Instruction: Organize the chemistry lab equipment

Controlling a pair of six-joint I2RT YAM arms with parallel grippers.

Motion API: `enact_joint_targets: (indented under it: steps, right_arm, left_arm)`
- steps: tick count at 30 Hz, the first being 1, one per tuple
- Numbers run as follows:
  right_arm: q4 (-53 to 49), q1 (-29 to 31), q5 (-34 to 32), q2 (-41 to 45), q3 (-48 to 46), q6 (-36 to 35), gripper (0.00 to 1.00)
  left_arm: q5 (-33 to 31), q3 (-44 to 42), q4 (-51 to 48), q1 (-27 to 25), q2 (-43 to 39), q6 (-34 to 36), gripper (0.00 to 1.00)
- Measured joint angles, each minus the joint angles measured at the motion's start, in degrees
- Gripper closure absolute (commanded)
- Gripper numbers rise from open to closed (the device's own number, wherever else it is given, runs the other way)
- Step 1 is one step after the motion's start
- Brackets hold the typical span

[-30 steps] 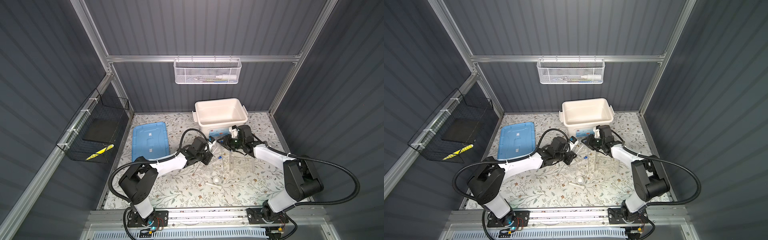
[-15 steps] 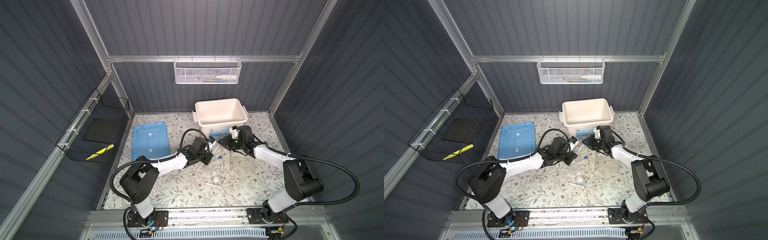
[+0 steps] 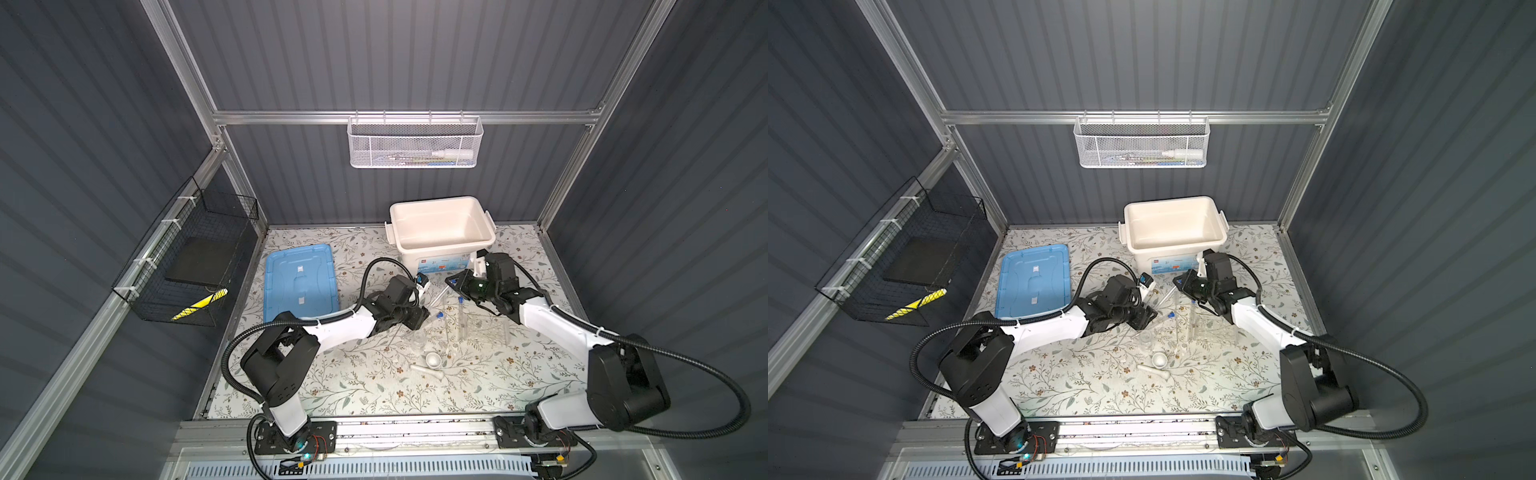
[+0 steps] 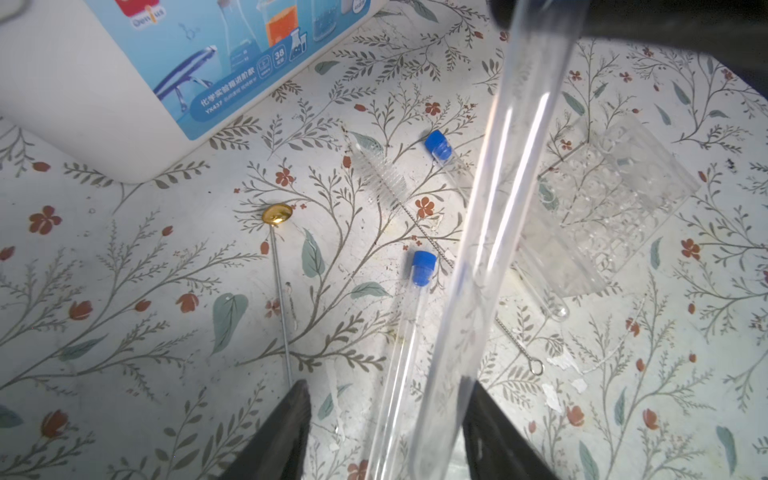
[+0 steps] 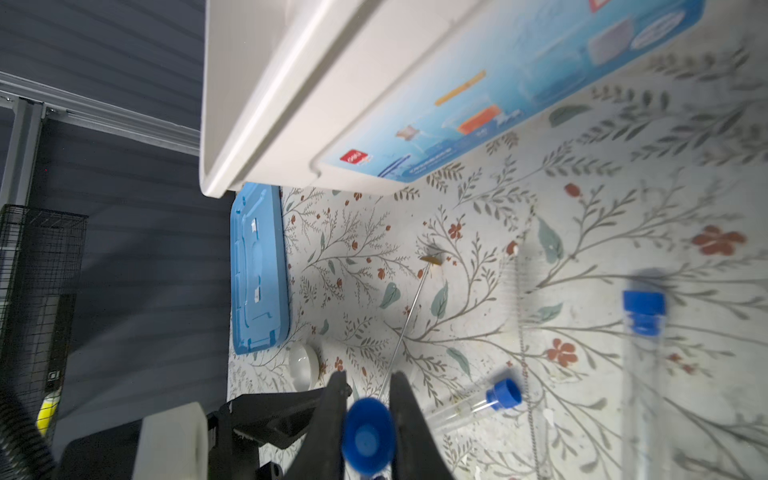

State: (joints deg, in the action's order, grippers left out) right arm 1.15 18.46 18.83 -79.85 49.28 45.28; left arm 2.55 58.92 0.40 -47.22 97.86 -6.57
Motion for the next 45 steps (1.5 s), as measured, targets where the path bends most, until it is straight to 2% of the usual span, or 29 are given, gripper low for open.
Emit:
enact_joint_targets:
  steps: [10,17,28,45]
  right_arm:
    - [-8.5,0.6,-15.7,12.0,-0.6,-8.0,0.85]
    - [-13.4,1.0,-23.8,18.0,-1.7,-12.2,0.82]
    - [-14.6,3.3,-32.0,22.5,-4.3,-15.8,0.85]
    - [-10.9,11.1,-44.7,25.0,-8.4,-19.4,0.86]
  left_arm:
    - [-3.3,-1.0,0.8,-0.1,-0.1,-2.9,0.3]
    - [-5.2,-1.6,0.9,-0.1,-0.2,-4.5,0.3]
    - [-8.7,-1.6,0.4,-0.1,-0.2,-5.5,0.29]
    - [-13.1,-1.6,-2.1,-0.1,-0.2,-6.8,0.28]
